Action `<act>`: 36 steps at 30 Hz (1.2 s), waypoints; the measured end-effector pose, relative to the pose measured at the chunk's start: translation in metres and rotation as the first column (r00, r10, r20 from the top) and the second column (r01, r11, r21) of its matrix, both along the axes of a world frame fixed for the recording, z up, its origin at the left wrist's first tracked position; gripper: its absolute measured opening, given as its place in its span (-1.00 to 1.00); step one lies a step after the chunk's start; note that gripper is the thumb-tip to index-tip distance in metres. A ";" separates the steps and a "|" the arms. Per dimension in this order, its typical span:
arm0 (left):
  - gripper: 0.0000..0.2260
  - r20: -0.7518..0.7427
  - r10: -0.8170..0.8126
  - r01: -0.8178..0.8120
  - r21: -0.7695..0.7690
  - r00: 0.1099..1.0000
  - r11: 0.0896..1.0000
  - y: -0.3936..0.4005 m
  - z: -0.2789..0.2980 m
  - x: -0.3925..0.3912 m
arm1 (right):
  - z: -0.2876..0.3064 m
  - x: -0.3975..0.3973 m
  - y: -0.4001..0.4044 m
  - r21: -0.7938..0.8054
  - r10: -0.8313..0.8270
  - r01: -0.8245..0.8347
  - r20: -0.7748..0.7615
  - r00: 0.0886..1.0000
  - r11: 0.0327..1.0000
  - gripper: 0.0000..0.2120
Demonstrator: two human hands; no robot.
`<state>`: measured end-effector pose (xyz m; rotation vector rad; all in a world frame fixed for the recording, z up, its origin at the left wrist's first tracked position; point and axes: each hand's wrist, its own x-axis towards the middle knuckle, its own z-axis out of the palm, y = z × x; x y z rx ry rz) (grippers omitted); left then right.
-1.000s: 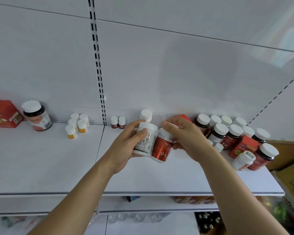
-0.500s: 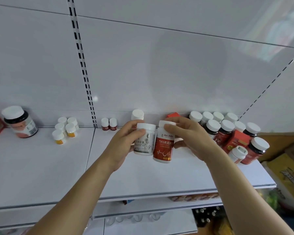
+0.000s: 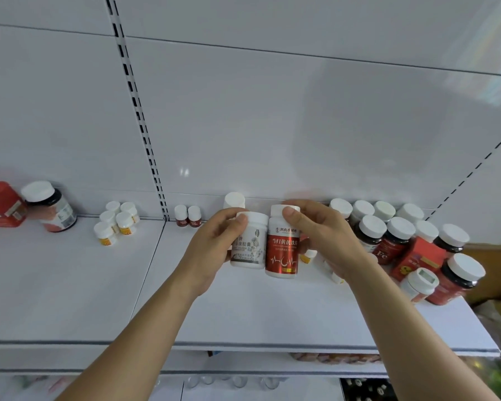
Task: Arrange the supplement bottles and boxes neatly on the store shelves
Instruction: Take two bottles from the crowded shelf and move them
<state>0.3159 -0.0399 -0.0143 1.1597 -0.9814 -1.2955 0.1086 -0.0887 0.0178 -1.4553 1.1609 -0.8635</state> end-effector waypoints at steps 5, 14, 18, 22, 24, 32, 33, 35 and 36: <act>-0.67 0.012 0.026 -0.026 0.014 1.000 1.000 -0.001 -0.004 0.008 | -0.001 0.008 -0.005 -0.014 0.008 -0.009 -0.052 0.999 1.000 -0.76; -0.82 0.005 0.117 -0.117 0.077 0.993 0.990 0.003 -0.018 0.054 | -0.003 0.030 -0.028 -0.069 -0.083 0.065 -0.309 0.947 0.996 -0.68; -0.85 0.018 0.142 -0.143 0.090 0.990 0.986 0.006 -0.024 0.069 | -0.013 0.035 -0.042 -0.195 -0.161 0.073 -0.483 0.861 0.978 -0.63; -0.83 0.034 0.137 -0.140 0.097 0.990 0.985 0.009 -0.028 0.077 | -0.024 0.046 -0.059 -0.271 -0.144 -0.038 -0.618 0.773 0.962 -0.62; -0.83 0.041 0.139 -0.142 0.092 0.989 0.986 0.010 -0.029 0.080 | -0.028 0.052 -0.067 -0.297 -0.137 -0.098 -0.676 0.725 0.950 -0.61; -0.85 0.065 0.147 -0.153 0.082 0.987 0.985 0.011 -0.036 0.091 | -0.040 0.069 -0.091 -0.286 -0.091 -0.224 -0.780 0.619 0.932 -0.58; -0.85 0.070 0.148 -0.153 0.080 0.987 0.985 0.010 -0.036 0.092 | -0.042 0.071 -0.093 -0.284 -0.086 -0.230 -0.781 0.618 0.931 -0.58; -0.85 0.074 0.150 -0.156 0.077 0.986 0.985 0.009 -0.037 0.092 | -0.044 0.073 -0.097 -0.289 -0.082 -0.238 -0.778 0.623 0.927 -0.60; -0.85 0.073 0.153 -0.159 0.077 0.986 0.984 0.008 -0.038 0.092 | -0.045 0.074 -0.099 -0.291 -0.081 -0.241 -0.776 0.626 0.926 -0.60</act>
